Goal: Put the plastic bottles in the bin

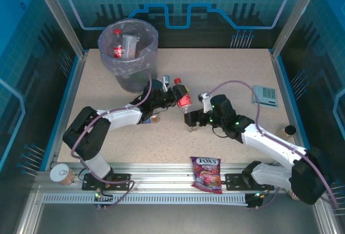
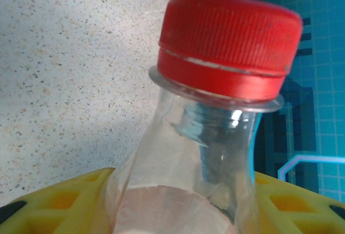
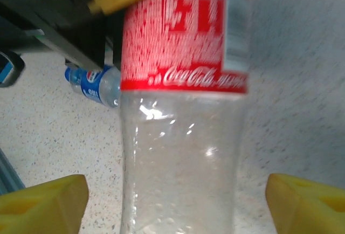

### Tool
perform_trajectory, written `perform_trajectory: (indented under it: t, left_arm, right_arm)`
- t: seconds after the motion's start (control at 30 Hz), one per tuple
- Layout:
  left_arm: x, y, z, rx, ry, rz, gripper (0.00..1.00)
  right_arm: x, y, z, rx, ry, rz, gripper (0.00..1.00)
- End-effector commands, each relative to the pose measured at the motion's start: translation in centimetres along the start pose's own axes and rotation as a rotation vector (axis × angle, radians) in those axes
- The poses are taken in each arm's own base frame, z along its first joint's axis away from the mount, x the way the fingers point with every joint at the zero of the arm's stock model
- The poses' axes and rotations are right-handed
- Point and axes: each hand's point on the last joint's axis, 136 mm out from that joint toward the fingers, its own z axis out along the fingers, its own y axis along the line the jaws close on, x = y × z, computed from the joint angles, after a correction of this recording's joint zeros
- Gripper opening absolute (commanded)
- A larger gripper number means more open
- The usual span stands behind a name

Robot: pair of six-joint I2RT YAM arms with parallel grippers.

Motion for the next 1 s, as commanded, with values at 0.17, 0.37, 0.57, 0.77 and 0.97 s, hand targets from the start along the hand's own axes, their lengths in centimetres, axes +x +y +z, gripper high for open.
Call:
perform_trajectory:
  t: [0.17, 0.37, 0.57, 0.77, 0.97]
  left_arm:
    - [-2.6, -9.7, -3.6, 0.1, -0.069, 0.22, 0.5]
    - [-7.4, -17.1, -6.8, 0.164, -0.139, 0.339, 0.45]
    - [-16.7, -22.9, -14.0, 0.127, -0.395, 0.484, 0.4]
    - [-27.0, -23.4, -23.5, 0.0, -0.77, 0.506, 0.34]
    - [-33.6, -21.1, -29.8, -0.274, -1.025, 0.595, 0.32]
  right_arm:
    - [-2.4, -4.9, -6.0, 0.157, -0.083, 0.039, 0.89]
    - [-0.6, -7.0, -5.2, 0.16, -0.054, 0.127, 0.88]
    - [0.5, -7.4, -5.2, 0.168, -0.033, 0.132, 0.88]
    - [1.4, -7.8, -5.4, 0.178, -0.019, 0.139, 0.88]
    - [1.6, -7.7, -5.5, 0.172, -0.01, 0.14, 0.88]
